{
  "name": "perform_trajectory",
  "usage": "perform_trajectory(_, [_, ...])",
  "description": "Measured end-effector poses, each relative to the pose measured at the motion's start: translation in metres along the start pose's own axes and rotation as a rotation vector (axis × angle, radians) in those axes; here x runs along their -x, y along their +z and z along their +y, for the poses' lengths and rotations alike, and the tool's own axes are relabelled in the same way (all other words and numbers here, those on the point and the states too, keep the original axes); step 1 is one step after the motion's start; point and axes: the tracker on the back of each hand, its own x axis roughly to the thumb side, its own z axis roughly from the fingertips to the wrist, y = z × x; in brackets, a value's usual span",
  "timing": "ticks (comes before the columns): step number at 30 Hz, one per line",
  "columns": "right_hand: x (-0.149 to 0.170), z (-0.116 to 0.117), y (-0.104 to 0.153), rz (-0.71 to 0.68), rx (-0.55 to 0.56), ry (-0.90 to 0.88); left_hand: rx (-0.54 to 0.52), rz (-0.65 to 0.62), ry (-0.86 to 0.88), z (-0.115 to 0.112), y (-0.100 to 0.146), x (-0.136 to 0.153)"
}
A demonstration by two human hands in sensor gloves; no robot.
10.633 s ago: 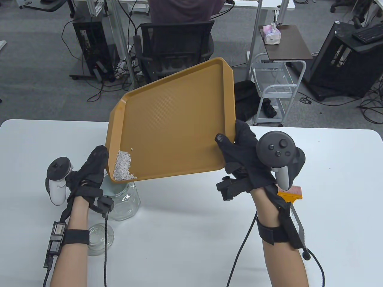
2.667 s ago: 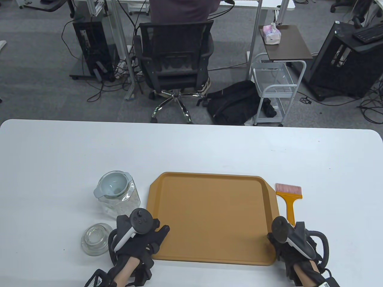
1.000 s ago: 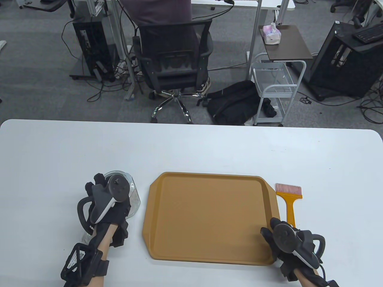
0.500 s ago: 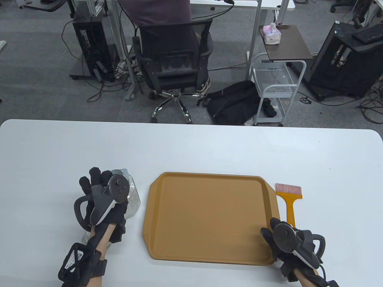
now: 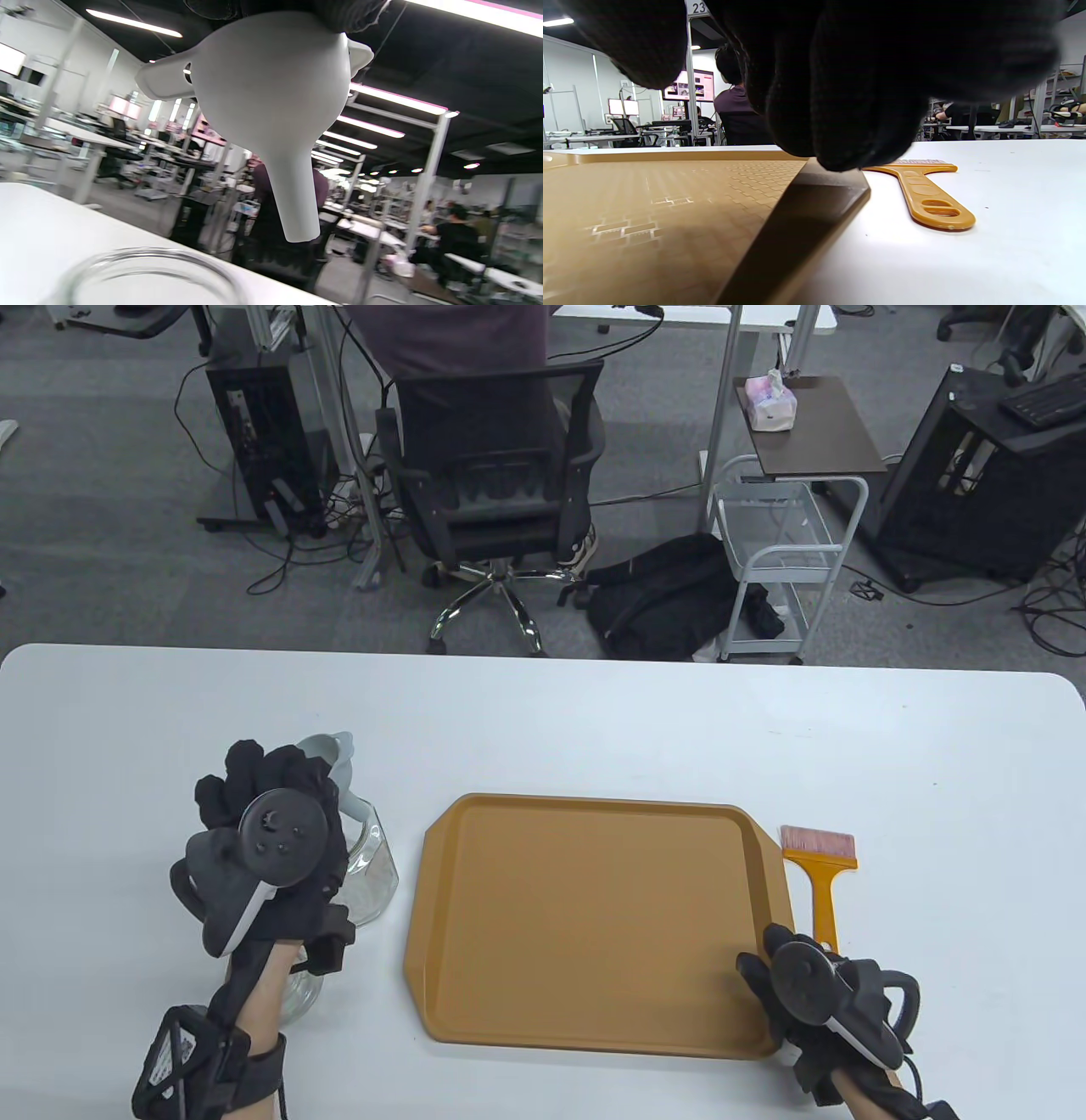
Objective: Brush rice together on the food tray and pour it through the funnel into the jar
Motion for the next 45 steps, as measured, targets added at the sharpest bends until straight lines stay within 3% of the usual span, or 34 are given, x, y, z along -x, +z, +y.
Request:
perform_trajectory(3, [-0.001,0.000,0.000,-0.006,0.002,0.003,0.041,-0.071,0.026,-0.005,0.004,-0.015])
perform_trajectory(6, [-0.002,0.000,0.001,-0.009,0.000,-0.001,0.116,-0.121,0.006,-0.029,0.003,-0.033])
perform_trajectory(14, [-0.003,0.001,0.001,-0.014,-0.008,-0.010,0.442,-0.167,-0.053,-0.138,-0.004,-0.068])
perform_trajectory(18, [-0.002,-0.001,0.001,-0.010,0.000,-0.005,0.575,-0.140,-0.094,-0.172,-0.007,-0.072])
perform_trajectory(26, [-0.001,-0.002,0.001,-0.009,-0.001,-0.017,0.649,-0.059,-0.019,-0.189,-0.012,-0.066])
perform_trajectory(45, [-0.003,-0.001,0.001,-0.016,-0.016,-0.014,0.665,-0.024,-0.032,-0.205,-0.012,-0.055])
